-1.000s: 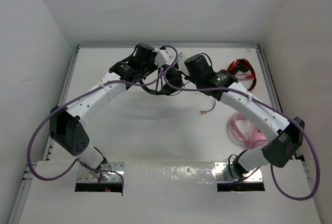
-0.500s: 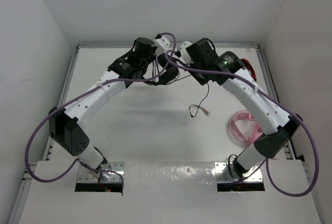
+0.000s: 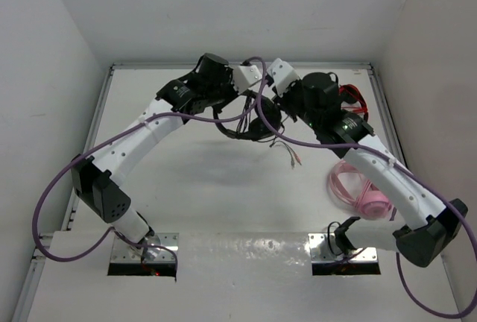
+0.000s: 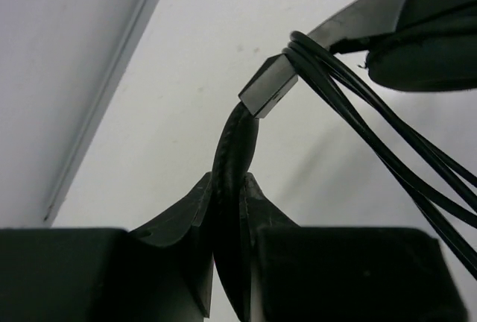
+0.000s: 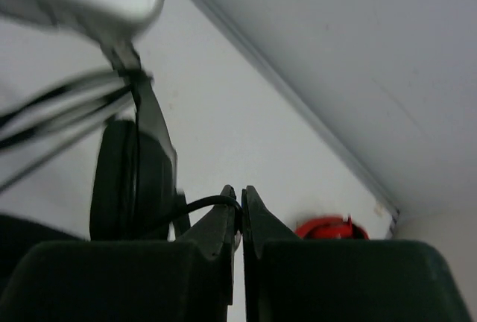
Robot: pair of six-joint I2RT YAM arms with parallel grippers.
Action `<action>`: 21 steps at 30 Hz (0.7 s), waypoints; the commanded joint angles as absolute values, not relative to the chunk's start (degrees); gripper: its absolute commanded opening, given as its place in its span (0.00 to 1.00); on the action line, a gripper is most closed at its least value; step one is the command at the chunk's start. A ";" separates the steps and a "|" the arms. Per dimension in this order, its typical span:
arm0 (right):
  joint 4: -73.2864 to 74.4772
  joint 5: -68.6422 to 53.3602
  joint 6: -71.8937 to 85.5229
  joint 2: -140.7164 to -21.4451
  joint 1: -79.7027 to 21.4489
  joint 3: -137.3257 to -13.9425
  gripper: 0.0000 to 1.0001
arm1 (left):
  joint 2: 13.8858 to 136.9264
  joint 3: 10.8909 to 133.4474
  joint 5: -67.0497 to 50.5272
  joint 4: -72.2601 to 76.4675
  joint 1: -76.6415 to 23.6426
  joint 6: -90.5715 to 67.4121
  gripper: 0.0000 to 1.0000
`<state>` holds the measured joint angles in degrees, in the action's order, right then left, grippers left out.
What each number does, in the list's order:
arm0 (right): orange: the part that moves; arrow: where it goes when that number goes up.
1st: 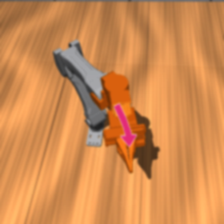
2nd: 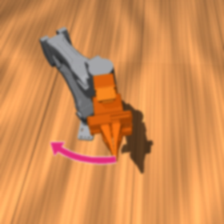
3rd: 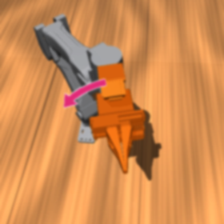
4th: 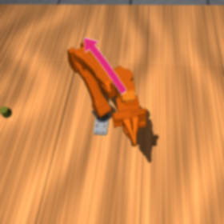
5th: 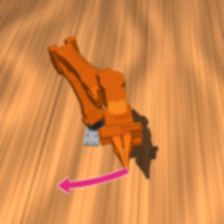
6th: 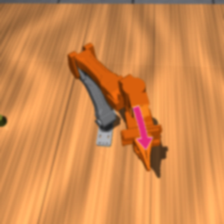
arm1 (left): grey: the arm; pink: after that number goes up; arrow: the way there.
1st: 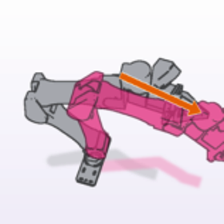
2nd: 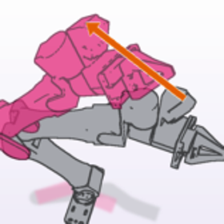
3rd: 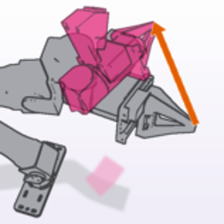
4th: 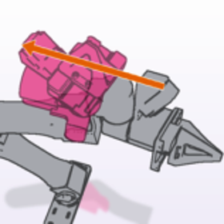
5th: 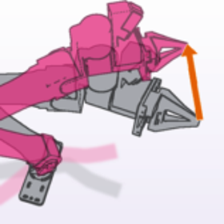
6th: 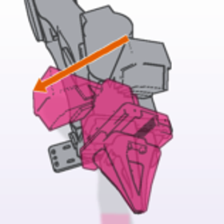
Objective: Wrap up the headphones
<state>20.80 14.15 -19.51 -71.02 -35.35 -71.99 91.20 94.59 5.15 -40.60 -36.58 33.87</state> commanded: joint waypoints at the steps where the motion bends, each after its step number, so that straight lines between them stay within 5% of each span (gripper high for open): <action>1: -3.35 4.00 -23.83 -73.46 -29.91 -74.60 0.00 | 91.49 97.73 -9.90 -49.29 -39.02 34.28 0.00; 12: 0.26 -18.79 -8.18 -81.74 -29.00 -84.12 0.00 | 95.53 101.33 -14.07 -50.71 -38.94 21.72 0.00; 21: -2.29 -19.07 -0.89 -77.87 -30.23 -77.17 0.00 | 96.68 100.19 -14.50 -46.15 -33.31 16.36 0.00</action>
